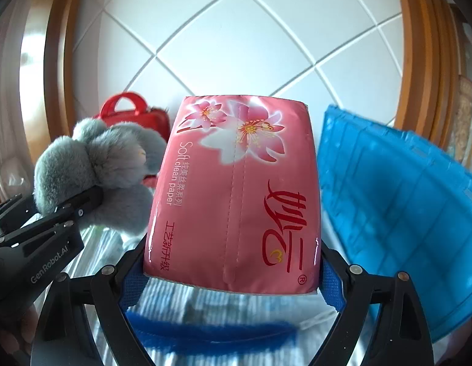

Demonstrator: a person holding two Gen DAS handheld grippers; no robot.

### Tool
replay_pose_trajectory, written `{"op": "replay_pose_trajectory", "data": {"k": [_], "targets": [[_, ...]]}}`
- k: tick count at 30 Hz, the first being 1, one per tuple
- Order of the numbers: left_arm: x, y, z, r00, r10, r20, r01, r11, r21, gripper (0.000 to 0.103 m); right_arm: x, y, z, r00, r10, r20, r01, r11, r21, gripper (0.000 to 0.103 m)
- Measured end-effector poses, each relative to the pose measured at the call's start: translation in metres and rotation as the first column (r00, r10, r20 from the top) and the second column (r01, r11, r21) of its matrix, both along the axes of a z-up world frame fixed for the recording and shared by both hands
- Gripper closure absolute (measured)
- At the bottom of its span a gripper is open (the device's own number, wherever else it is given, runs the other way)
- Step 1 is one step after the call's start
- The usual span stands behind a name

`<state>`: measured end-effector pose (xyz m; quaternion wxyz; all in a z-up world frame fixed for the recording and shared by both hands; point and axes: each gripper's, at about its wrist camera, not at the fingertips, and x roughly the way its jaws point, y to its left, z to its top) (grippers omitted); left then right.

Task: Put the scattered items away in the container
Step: 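Lift the grey plush and pink tissue pack and carry both over the blue crate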

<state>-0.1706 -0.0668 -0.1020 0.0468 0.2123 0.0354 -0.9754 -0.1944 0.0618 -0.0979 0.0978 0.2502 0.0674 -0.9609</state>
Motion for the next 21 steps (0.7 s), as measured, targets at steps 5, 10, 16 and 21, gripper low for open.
{"op": "replay_pose_trajectory", "data": {"k": [5, 10, 16, 21], "targets": [[0.013, 0.050, 0.038, 0.997, -0.001, -0.073, 0.001, 1.000, 0.000, 0.064, 0.014, 0.050, 0.049, 0.995, -0.015, -0.095, 0.015, 1.000, -0.003, 0.011], [0.017, 0.118, 0.070, 0.993, -0.003, -0.117, 0.004, 1.000, 0.011, 0.064, 0.027, 0.119, 0.089, 0.986, -0.039, -0.160, 0.041, 0.999, 0.008, 0.011], [0.015, 0.216, 0.098, 0.989, -0.036, -0.145, 0.037, 0.999, 0.004, 0.064, 0.024, 0.216, 0.121, 0.974, -0.097, -0.206, 0.109, 0.993, 0.045, 0.011], [-0.003, 0.285, 0.115, 0.988, -0.090, -0.123, 0.090, 0.996, -0.004, 0.064, 0.011, 0.293, 0.132, 0.965, -0.164, -0.206, 0.180, 0.982, 0.061, 0.011]]}}
